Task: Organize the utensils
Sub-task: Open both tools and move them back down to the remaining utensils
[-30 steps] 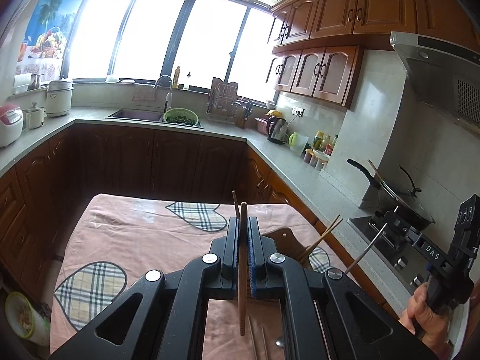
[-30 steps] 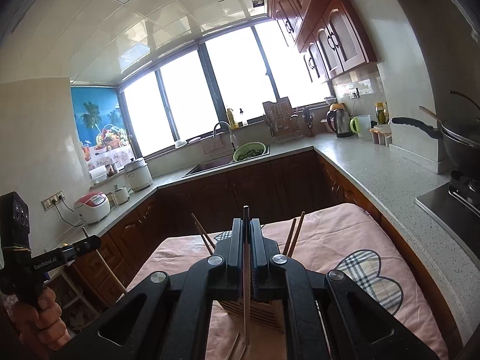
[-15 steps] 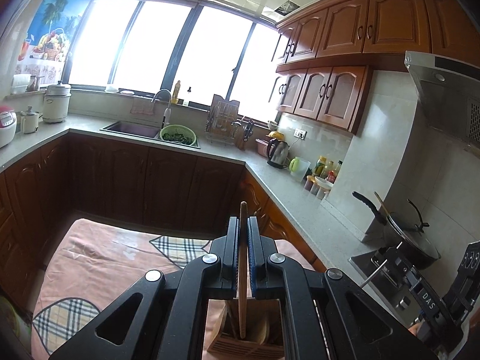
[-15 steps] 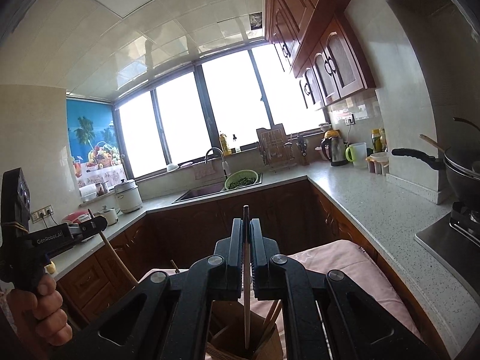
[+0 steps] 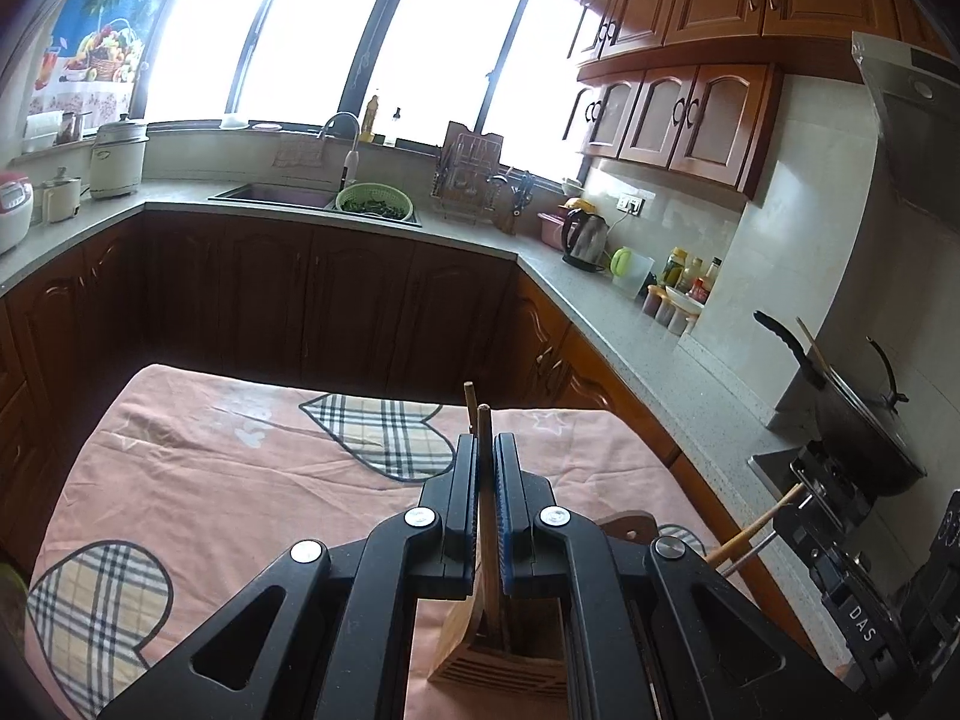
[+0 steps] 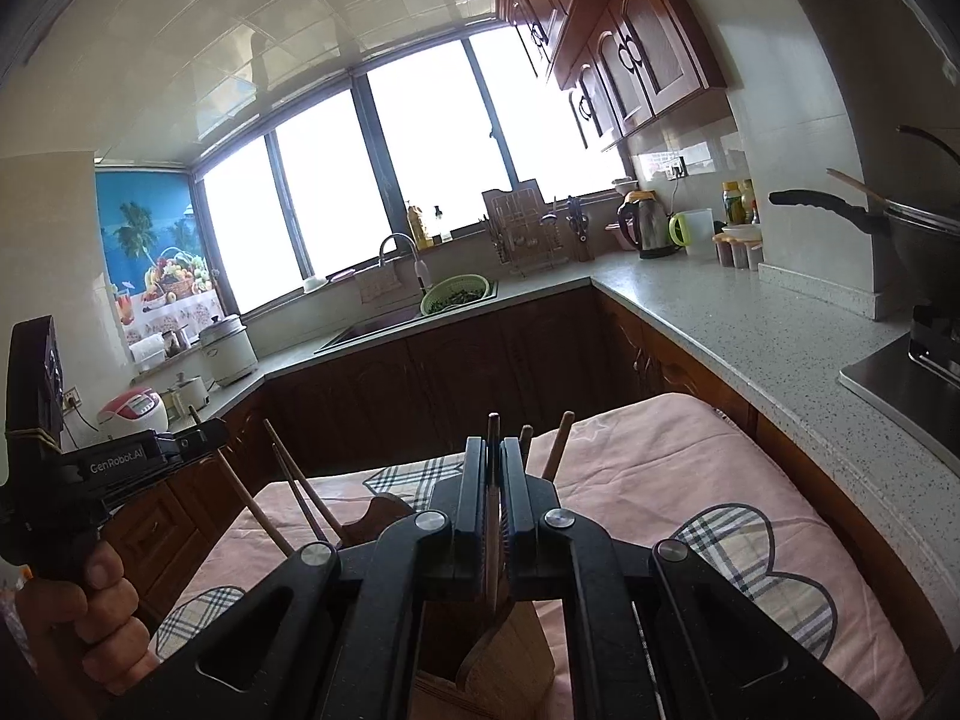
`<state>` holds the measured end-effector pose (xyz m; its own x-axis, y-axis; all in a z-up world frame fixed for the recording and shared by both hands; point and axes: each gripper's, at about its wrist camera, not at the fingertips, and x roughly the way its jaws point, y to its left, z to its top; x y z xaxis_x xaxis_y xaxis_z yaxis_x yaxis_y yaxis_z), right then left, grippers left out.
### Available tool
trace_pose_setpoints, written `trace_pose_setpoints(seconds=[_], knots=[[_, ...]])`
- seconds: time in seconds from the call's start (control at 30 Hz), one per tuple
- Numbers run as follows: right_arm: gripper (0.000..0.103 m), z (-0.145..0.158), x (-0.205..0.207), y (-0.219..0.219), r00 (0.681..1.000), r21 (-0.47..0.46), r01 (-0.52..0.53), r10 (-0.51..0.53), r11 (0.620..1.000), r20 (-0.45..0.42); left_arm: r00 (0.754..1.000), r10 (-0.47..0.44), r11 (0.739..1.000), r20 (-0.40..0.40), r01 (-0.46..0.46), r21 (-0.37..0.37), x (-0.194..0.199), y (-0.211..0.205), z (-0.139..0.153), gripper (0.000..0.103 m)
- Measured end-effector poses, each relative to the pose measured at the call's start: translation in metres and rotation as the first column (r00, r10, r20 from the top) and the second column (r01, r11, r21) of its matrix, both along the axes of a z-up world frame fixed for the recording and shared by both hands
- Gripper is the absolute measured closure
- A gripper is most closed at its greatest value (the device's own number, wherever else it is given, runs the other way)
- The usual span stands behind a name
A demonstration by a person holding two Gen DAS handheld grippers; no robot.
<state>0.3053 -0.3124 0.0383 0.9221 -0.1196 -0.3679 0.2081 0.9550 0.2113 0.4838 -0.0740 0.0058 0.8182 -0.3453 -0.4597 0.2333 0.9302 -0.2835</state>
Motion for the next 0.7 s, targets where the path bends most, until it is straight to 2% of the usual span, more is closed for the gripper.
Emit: trace_pose_setpoints(seconds=[0.1, 0.33, 0.4, 0.47, 0.5, 0.53, 0.57, 0.6, 0.67, 0.7], knots=[[0.099, -0.008, 0.001, -0.002, 1.0, 0.004, 0.001, -0.001, 1.0, -0.021, 1.0, -0.004, 1.0, 0.0, 0.004, 0.015, 0.003, -0.004, -0.006, 0.099], [0.098, -0.006, 0.002, -0.001, 0.999, -0.003, -0.01, 0.01, 1.0, -0.03, 1.0, -0.015, 0.999, 0.016, 0.014, 0.043, 0.005, -0.012, -0.009, 0.099], [0.094, -0.004, 0.003, -0.001, 0.999, 0.003, -0.011, 0.011, 1.0, -0.036, 1.0, -0.023, 0.999, 0.008, 0.023, 0.037, 0.002, -0.012, -0.01, 0.099], [0.092, -0.004, 0.004, -0.002, 0.999, 0.011, -0.009, 0.01, 1.0, -0.041, 0.999, -0.033, 0.999, -0.007, 0.034, 0.023, 0.003, -0.01, -0.011, 0.094], [0.087, -0.004, 0.004, -0.003, 0.999, 0.015, -0.009, 0.01, 1.0, -0.046, 0.999, -0.037, 0.999, -0.011, 0.037, 0.018, -0.001, -0.002, -0.009, 0.091], [0.071, -0.005, 0.003, -0.003, 0.999, 0.018, -0.008, 0.009, 1.0, -0.048, 0.999, -0.031, 0.999, -0.012, 0.031, 0.019, -0.002, 0.0, -0.008, 0.079], [0.062, -0.004, 0.003, -0.003, 0.999, 0.021, -0.01, 0.011, 1.0, -0.046, 1.0, -0.024, 0.999, -0.006, 0.024, 0.021, -0.005, 0.002, -0.007, 0.07], [0.048, -0.004, 0.001, -0.003, 0.999, 0.021, -0.012, 0.013, 1.0, -0.04, 1.0, -0.02, 1.0, 0.003, 0.02, 0.023, -0.008, 0.005, -0.005, 0.067], [0.044, -0.001, -0.004, 0.0, 1.0, 0.008, -0.007, 0.007, 1.0, -0.027, 1.0, -0.011, 1.0, 0.007, 0.011, 0.028, -0.015, 0.009, -0.004, 0.05], [0.04, 0.0, -0.006, 0.001, 1.0, 0.003, -0.006, 0.006, 1.0, -0.024, 1.0, -0.008, 1.0, 0.009, 0.008, 0.025, -0.021, 0.012, -0.003, 0.046]])
